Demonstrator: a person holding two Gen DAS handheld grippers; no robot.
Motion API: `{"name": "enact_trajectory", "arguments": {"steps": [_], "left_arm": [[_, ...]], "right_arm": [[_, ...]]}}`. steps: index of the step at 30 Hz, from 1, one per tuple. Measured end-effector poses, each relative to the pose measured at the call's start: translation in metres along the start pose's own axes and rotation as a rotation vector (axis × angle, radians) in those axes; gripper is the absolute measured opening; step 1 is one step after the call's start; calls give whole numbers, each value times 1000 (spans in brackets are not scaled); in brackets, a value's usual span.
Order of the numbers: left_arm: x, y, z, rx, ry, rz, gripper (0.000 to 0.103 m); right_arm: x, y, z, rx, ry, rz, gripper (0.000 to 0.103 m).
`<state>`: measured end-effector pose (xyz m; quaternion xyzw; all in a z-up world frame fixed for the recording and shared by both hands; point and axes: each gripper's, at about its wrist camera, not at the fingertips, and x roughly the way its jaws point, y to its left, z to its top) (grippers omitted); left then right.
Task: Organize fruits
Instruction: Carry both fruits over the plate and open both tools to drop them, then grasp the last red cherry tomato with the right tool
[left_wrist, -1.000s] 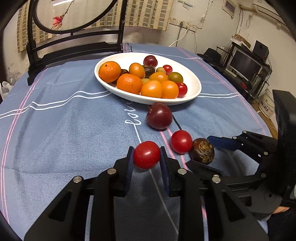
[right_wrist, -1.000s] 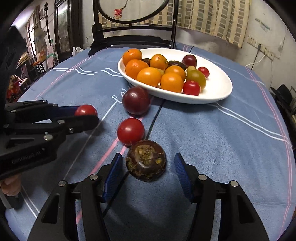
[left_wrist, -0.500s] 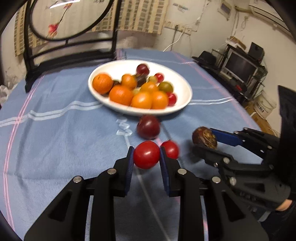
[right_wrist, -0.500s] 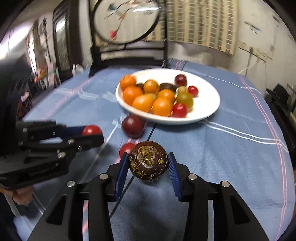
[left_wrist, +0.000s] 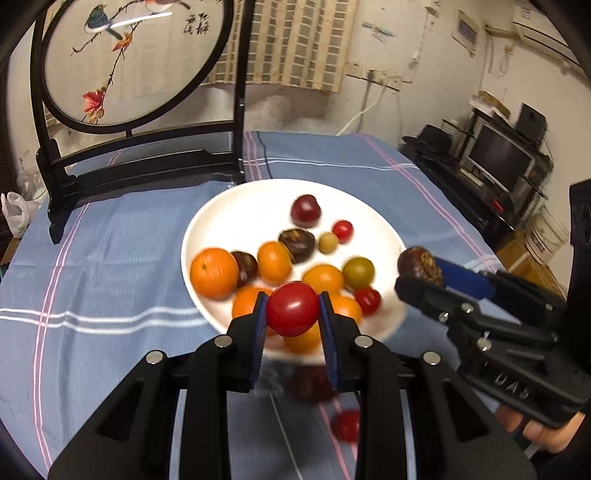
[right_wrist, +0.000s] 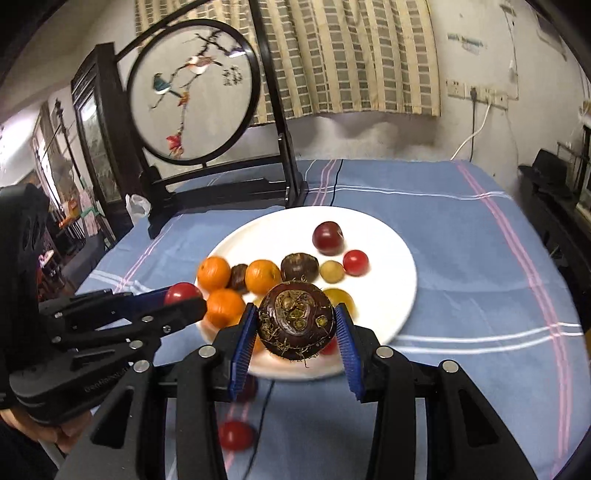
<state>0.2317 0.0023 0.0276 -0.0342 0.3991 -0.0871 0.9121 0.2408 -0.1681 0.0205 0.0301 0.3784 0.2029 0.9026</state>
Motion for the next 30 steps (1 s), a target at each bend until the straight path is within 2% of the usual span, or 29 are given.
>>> {"name": "enact_trajectory", "arguments": {"steps": [6, 9, 10, 11, 12, 13, 14, 18, 22, 24, 30], "left_arm": [[31, 4, 8, 4, 15, 63, 26], [45, 9, 11, -25, 31, 59, 27], [46, 10, 11, -34, 26, 68, 32], [46, 11, 11, -45, 14, 76, 46], [43, 13, 12, -62, -10, 89, 54], [39, 14, 12, -74, -31, 101, 67], [34, 13, 12, -80, -50, 108, 75], [17, 9, 7, -63, -67, 95, 76], [-2, 7, -14, -74, -96, 112, 85], [-9, 6, -28, -70, -93, 108, 86], [-21, 18, -54, -86, -72, 146, 90]], "right_arm": [[40, -2, -3, 33, 41, -11, 43], [46, -11, -5, 78, 34, 15, 47], [46, -15, -5, 101, 33, 29, 52], [44, -23, -5, 141, 26, 48, 54], [42, -29, -5, 173, 20, 59, 56], [38, -34, -4, 200, 13, 66, 62], [35, -38, -4, 220, 4, 70, 66], [21, -38, -4, 208, -13, 53, 66], [4, -34, -10, 153, -33, 4, 67], [-5, -31, -18, 117, -33, -17, 68], [-20, -19, -53, 86, 37, -3, 69]]}}
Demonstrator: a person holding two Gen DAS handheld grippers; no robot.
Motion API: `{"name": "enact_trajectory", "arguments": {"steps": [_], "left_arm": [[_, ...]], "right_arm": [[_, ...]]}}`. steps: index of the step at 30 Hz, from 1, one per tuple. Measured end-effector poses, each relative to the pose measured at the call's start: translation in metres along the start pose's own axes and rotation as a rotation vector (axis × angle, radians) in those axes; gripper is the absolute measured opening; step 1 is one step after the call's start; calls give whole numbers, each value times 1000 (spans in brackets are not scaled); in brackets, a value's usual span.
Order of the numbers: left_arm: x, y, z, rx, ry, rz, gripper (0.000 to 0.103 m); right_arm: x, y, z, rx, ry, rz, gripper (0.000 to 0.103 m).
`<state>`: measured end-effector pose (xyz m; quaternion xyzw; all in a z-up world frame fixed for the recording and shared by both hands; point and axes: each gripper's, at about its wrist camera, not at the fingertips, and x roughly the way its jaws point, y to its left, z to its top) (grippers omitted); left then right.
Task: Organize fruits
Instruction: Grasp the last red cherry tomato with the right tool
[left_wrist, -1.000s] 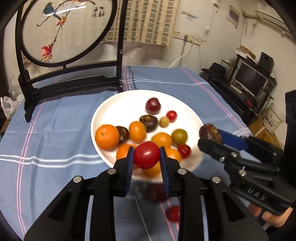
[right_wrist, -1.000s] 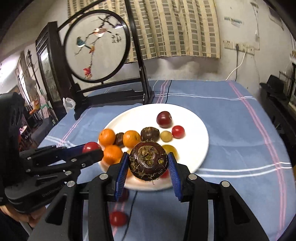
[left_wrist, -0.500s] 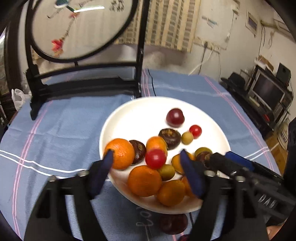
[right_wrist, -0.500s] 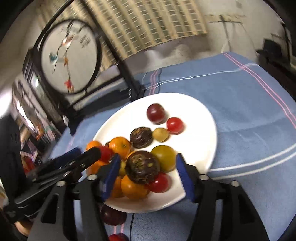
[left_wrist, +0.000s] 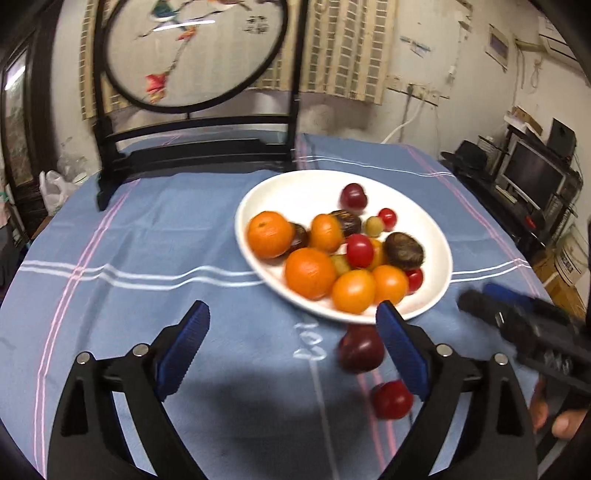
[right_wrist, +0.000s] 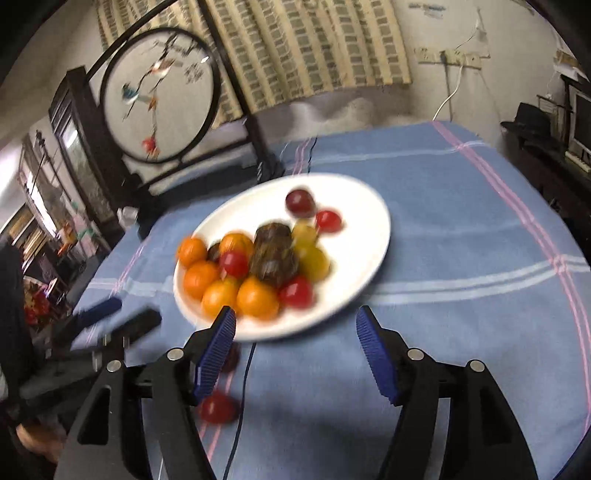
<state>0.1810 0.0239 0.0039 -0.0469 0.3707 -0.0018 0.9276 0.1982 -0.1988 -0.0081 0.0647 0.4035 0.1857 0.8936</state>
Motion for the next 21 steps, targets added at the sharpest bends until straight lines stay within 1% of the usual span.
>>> {"name": "enact_trajectory", "arguments": {"steps": [5, 10, 16, 21], "left_arm": [[-5, 23, -11, -72, 2, 5, 90], [-8, 27, -17, -60, -10, 18, 90], [-10, 26, -19, -36, -11, 19, 90], [-10, 25, -20, -30, -4, 15, 90]], "right_arm": [[-4, 23, -25, -72, 31, 8, 69], [1, 42, -41, -126, 60, 1, 69], [13, 63, -50, -218, 101, -37, 69], [20, 70, -52, -237, 118, -56, 69]]}}
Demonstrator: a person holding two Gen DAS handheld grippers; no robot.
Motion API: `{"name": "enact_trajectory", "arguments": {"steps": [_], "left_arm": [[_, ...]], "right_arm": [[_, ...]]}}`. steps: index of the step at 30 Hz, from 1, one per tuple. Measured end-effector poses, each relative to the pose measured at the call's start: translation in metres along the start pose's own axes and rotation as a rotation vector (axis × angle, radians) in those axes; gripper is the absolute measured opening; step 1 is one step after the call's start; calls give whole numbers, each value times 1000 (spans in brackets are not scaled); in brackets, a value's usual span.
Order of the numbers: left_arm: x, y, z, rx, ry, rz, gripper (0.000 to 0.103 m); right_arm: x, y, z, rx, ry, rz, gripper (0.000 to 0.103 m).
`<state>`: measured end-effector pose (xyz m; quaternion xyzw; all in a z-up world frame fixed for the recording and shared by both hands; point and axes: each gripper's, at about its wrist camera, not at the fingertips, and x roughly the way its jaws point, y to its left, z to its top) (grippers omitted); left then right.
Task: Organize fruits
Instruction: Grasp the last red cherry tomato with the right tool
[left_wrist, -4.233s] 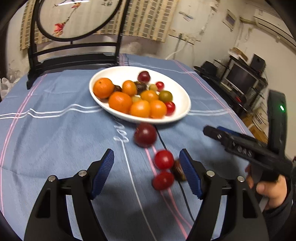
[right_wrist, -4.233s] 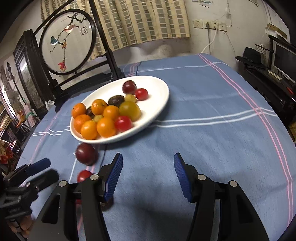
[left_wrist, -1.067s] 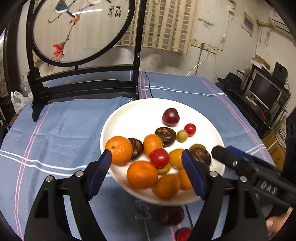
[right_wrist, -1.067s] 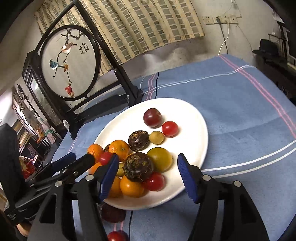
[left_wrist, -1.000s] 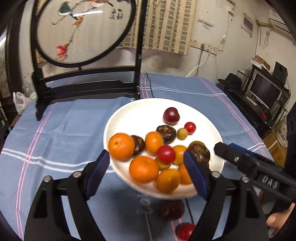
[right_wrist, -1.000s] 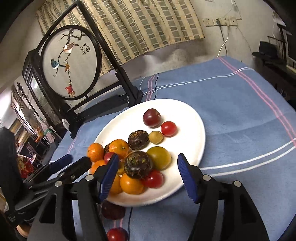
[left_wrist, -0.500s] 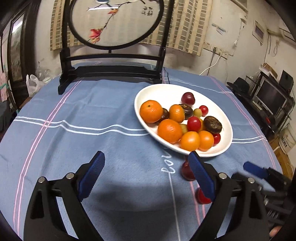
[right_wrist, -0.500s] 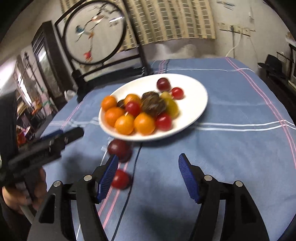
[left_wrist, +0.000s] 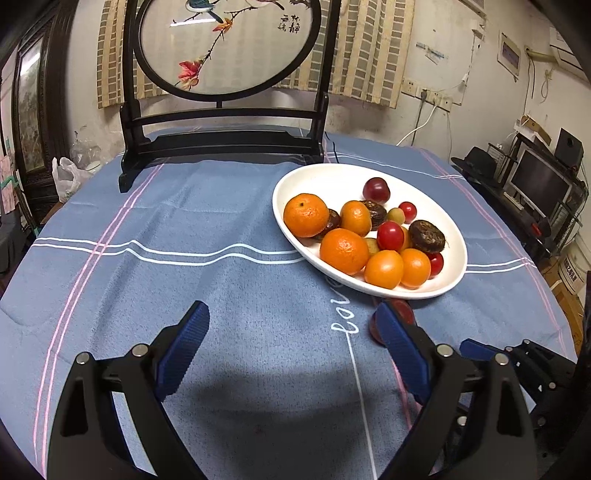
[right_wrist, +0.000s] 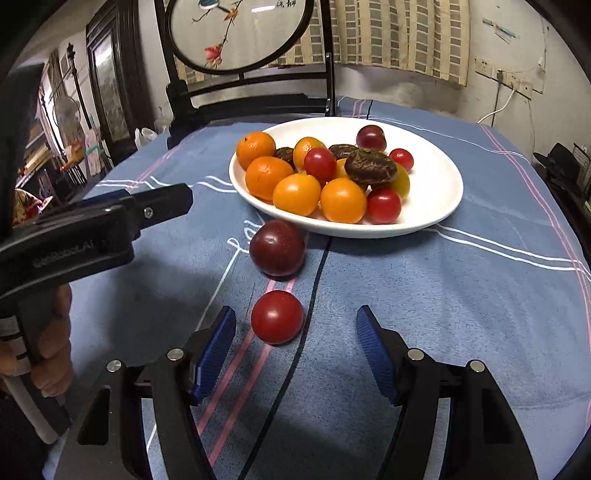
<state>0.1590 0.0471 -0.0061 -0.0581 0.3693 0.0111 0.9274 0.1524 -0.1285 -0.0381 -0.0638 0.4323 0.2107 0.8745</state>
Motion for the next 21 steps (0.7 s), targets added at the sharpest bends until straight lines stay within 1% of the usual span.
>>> {"name": "enact_trajectory", "arguments": {"steps": [9, 17, 18, 20, 21], "left_arm": [[4, -1, -3, 2, 18, 7, 90], [7, 0, -4, 6, 30, 16, 90], [9, 1, -3, 1, 34, 17, 90], [11, 2, -3, -6, 42, 16, 90], [12, 3, -3, -11, 47, 15, 90]], "right_arm": [[2, 4, -2, -1, 1, 2, 69], [11, 17, -1, -65, 13, -57, 68], [13, 19, -2, -74, 16, -60, 67], [16, 21, -1, -85, 25, -73, 57], [18, 22, -1, -84, 27, -80, 55]]}}
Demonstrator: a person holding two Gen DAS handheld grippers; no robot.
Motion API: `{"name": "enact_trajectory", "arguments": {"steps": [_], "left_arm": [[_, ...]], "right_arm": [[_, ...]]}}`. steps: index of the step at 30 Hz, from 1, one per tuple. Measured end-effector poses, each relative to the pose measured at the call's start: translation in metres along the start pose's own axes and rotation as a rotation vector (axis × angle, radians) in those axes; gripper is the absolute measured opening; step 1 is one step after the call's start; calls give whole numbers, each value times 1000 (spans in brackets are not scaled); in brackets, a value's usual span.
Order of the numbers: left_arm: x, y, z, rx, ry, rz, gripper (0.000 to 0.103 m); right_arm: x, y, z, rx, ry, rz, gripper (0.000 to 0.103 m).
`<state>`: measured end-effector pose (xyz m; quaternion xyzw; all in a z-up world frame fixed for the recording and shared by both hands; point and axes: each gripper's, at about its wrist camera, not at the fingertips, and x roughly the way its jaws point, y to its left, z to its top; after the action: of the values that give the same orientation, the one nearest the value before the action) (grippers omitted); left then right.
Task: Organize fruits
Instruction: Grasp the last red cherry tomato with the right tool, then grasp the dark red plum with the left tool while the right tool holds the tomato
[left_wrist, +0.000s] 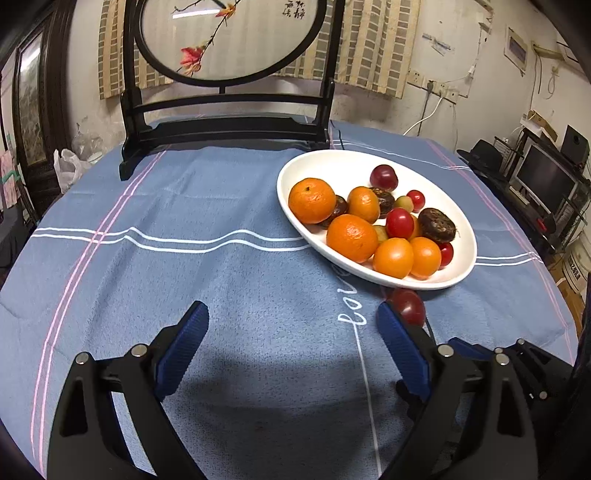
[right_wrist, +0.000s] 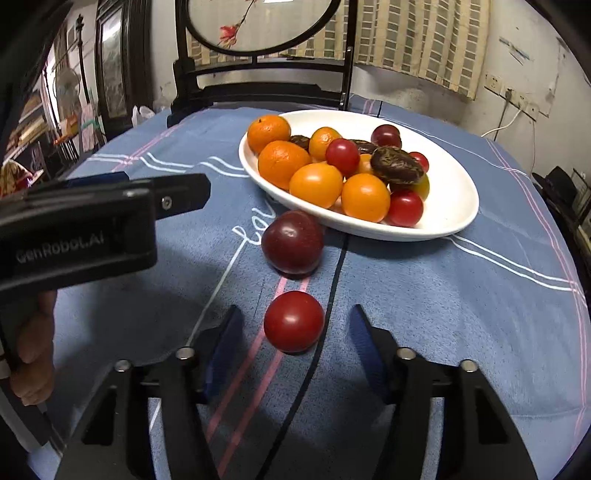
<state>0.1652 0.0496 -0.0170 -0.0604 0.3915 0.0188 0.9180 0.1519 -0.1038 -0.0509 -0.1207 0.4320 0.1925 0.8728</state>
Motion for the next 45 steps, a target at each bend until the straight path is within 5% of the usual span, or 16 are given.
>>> {"name": "enact_trajectory", "arguments": {"steps": [5, 17, 27, 30, 36, 42, 45], "left_arm": [[2, 0, 0, -1, 10, 2, 90], [7, -10, -7, 32, 33, -24, 90], [11, -55, -25, 163, 69, -109, 90], [18, -66, -25, 184, 77, -82, 90], [43, -76, -16, 141, 172, -99, 73], [58, -86, -9, 161, 165, -28, 63], [58, -90, -8, 183, 150, -29, 43]], "right_arm": [[0, -1, 2, 5, -7, -14, 32], [-24, -71, 0, 198, -39, -62, 31], [-34, -81, -2, 229, -69, -42, 31], [-37, -87, -2, 254, -61, -25, 31], [-45, -95, -3, 277, -77, -26, 32], [-46, -95, -3, 277, -74, -11, 32], [-45, -94, -3, 273, -71, -10, 32]]}}
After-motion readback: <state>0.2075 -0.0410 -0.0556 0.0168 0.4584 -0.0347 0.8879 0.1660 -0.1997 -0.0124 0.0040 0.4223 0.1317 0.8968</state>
